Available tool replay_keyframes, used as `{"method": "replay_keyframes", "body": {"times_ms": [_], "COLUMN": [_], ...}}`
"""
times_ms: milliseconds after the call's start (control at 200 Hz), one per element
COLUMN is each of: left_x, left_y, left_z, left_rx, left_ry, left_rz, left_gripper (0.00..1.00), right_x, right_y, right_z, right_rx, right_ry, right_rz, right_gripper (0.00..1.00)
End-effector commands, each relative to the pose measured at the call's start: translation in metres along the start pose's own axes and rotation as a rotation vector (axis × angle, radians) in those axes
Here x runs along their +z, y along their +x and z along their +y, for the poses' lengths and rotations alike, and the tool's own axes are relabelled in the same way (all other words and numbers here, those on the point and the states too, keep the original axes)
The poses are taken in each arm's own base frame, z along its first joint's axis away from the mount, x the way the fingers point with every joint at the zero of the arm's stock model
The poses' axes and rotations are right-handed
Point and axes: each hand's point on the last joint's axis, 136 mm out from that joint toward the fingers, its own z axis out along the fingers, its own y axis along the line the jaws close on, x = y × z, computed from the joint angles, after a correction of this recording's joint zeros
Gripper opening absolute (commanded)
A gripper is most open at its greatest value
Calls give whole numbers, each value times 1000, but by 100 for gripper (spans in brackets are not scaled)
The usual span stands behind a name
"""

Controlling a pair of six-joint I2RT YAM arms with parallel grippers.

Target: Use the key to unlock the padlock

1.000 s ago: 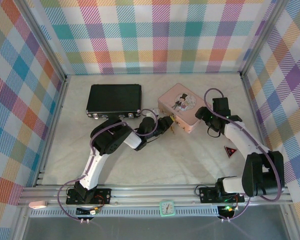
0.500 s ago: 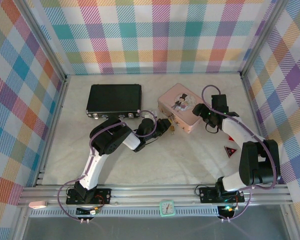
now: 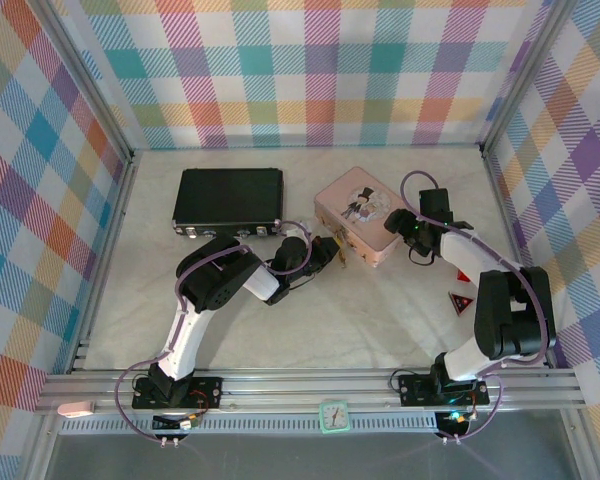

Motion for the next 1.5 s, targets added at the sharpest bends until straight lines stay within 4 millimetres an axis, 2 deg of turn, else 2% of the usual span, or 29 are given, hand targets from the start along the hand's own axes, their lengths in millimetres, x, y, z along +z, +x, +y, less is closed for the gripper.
{"method": "replay_keyframes", "body": {"times_ms": [0,110,280,570,755,945,1155,1320,1495], "left_x": [-2,-3,-2,6,1,-19,-48,-76,-113], "left_y": [-26,-43,-58,-67,-65,-53,-26,-2,19], "left_z": [-9,-13,-26,-29,-37,-41,-43,-46,-33], "left_rx": [-9,-69,-125,-187,-131,-14,120,269,475], "left_ry": [-10,-5,6,1,-5,-75,-207,-348,-548], "left_rz": [-119,-227,-337,-411,-385,-294,-94,84,247], "left_gripper": [0,0,0,0,0,0,0,0,0], "right_x": [4,8,13,16,12,-2,-40,-65,-72], "right_y": [-3,1,8,11,5,-5,-17,-18,-8], "right_z": [-6,-10,-15,-16,-8,18,39,35,13], "right_rx": [43,72,106,131,121,55,-78,-152,-180], "right_ry": [30,40,48,43,16,-93,-162,-148,-75], "right_rz": [-3,5,19,26,11,2,-58,-112,-130], "right_gripper": [78,78,77,77,77,81,90,94,96]}}
